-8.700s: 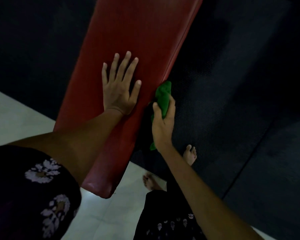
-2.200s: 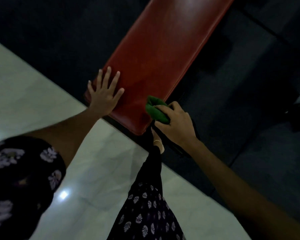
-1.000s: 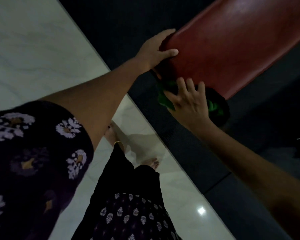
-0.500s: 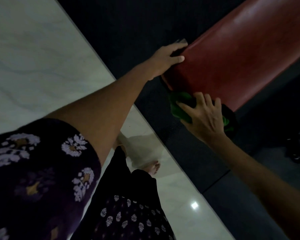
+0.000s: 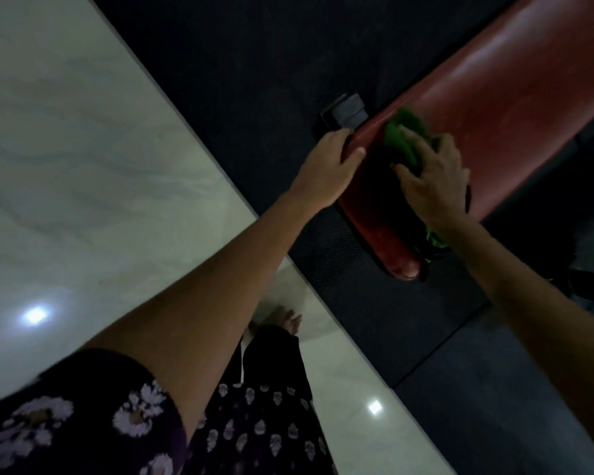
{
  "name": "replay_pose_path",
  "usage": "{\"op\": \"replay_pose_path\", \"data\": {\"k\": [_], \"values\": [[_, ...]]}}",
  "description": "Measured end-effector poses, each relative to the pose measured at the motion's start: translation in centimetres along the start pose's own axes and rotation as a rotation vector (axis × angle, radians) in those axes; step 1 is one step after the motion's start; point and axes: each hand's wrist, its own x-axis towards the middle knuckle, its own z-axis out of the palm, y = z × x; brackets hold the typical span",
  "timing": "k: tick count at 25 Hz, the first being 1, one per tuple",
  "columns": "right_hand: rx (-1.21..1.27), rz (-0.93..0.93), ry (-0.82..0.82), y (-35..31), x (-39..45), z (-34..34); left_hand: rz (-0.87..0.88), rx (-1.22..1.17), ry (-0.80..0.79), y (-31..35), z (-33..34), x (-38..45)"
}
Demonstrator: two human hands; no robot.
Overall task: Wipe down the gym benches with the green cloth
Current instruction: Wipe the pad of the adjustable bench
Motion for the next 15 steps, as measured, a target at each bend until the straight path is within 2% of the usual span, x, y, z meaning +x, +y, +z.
{"op": "replay_pose_path", "data": {"k": [3,5,9,12,13,15], "values": [[-0.21,-0.275,-0.057,-0.1,1.5,-1.0,0.053,0.476,0.069,-0.3,2.5,-1.0],[-0.355,-0.318,-0.056,0.8,4.7,-2.6,0.013,0.635,0.102,-0.4,3.3,-1.3],[-0.367,-0.183,-0.103,-1.4,7.5,-3.0,-0.033,0.758,0.095,-0.3,3.0,-1.5],[-0.435,-0.499,-0.204,-2.5,6.6,-2.3,-0.099,0.83,0.044,1.4,2.7,-1.3],[-0.454,-0.554,-0.237,-1.8,7.6,-3.1,-0.117,0.847,0.034,2.1,2.8,-1.0],[-0.465,-0.427,-0.256,-0.3,10.7,-4.8,-0.128,0.839,0.041,3.2,3.0,0.0]]}}
